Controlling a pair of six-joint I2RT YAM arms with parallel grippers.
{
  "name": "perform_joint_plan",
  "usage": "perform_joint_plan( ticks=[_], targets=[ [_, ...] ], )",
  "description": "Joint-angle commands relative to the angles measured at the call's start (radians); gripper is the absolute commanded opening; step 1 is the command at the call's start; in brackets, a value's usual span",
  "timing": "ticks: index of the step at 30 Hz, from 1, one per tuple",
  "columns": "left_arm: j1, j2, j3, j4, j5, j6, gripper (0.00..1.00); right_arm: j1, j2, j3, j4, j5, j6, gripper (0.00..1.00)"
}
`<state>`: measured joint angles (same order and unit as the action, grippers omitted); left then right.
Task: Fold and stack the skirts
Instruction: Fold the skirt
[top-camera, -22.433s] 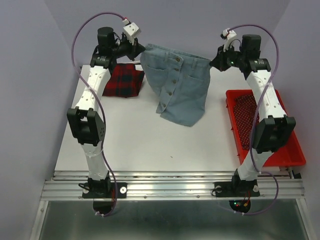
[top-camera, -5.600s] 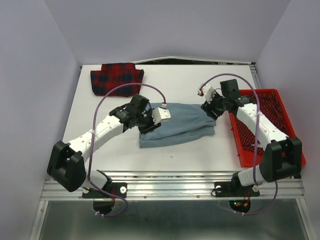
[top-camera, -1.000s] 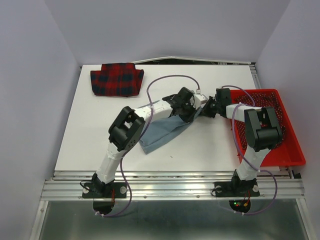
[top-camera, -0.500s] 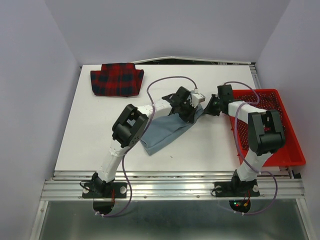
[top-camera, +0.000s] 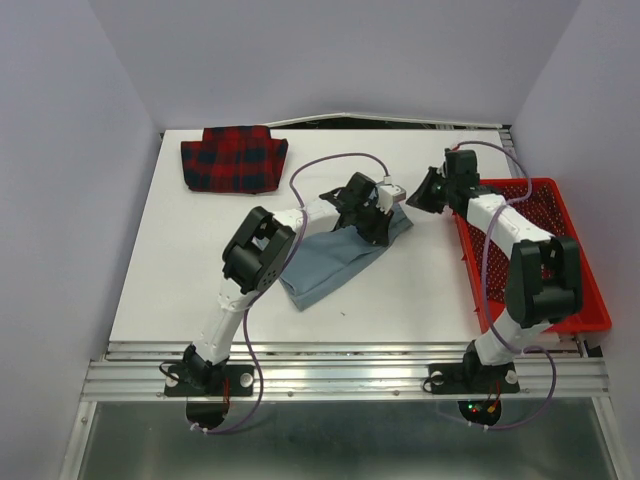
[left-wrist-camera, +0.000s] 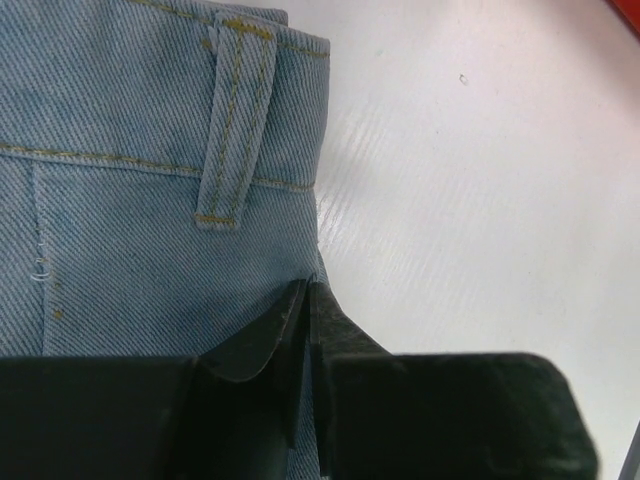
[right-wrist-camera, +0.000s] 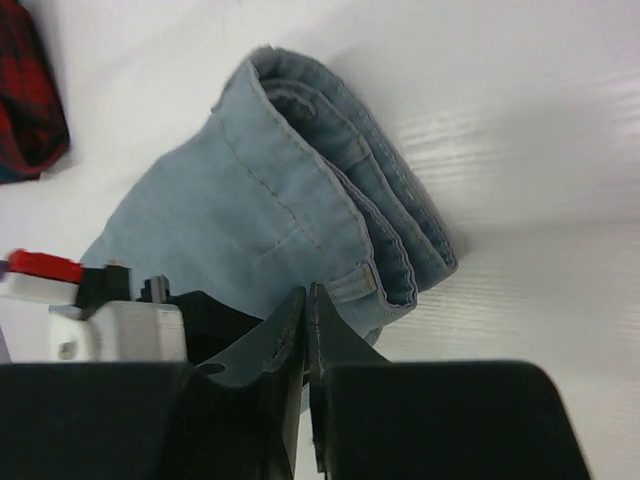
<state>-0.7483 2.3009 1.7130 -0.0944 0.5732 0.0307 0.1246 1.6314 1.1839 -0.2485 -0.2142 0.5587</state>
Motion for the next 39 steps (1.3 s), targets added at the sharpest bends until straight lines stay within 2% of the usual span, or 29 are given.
perform_joint_plan(
  ticks=[1,12,14,18,21,23,24,27,28,31,34,39],
  targets=[
    [0.010,-0.024,-0.029,-0.005,0.013,-0.012,0.18,-0.005,0.051,-0.052,-0.025,-0.128,0.067,0.10],
    [0.017,-0.035,-0.056,0.009,0.020,-0.012,0.22,-0.005,0.157,-0.109,0.196,-0.212,0.133,0.08],
    [0.018,-0.041,-0.058,0.005,0.017,-0.009,0.22,-0.005,0.183,-0.104,0.181,-0.148,0.097,0.08],
    [0.020,-0.098,-0.070,-0.016,-0.001,0.034,0.34,-0.005,0.255,-0.096,0.158,-0.004,0.026,0.06],
    [0.015,-0.210,-0.092,-0.127,-0.090,0.113,0.38,-0.005,0.326,-0.081,0.130,0.000,-0.011,0.03],
    [0.015,-0.312,-0.102,-0.209,-0.203,0.158,0.39,-0.005,0.343,-0.083,0.123,-0.005,-0.020,0.03],
    [0.014,-0.349,-0.130,-0.294,-0.235,0.181,0.40,-0.005,0.347,-0.084,0.124,-0.002,-0.022,0.02],
    [0.013,-0.500,-0.223,-0.402,-0.372,0.268,0.40,-0.005,0.344,-0.092,0.130,-0.002,-0.020,0.02],
    [0.013,-0.579,-0.315,-0.450,-0.418,0.306,0.39,-0.005,0.343,-0.092,0.130,-0.002,-0.020,0.03],
    [0.013,-0.685,-0.496,-0.514,-0.464,0.340,0.38,-0.005,0.343,-0.093,0.129,0.007,-0.019,0.03],
    [0.013,-0.777,-0.614,-0.539,-0.490,0.328,0.36,-0.005,0.343,-0.093,0.123,0.012,-0.019,0.02],
    [0.004,-0.807,-0.722,-0.509,-0.544,0.327,0.33,-0.005,0.337,-0.086,0.109,0.016,-0.025,0.03]
  ],
)
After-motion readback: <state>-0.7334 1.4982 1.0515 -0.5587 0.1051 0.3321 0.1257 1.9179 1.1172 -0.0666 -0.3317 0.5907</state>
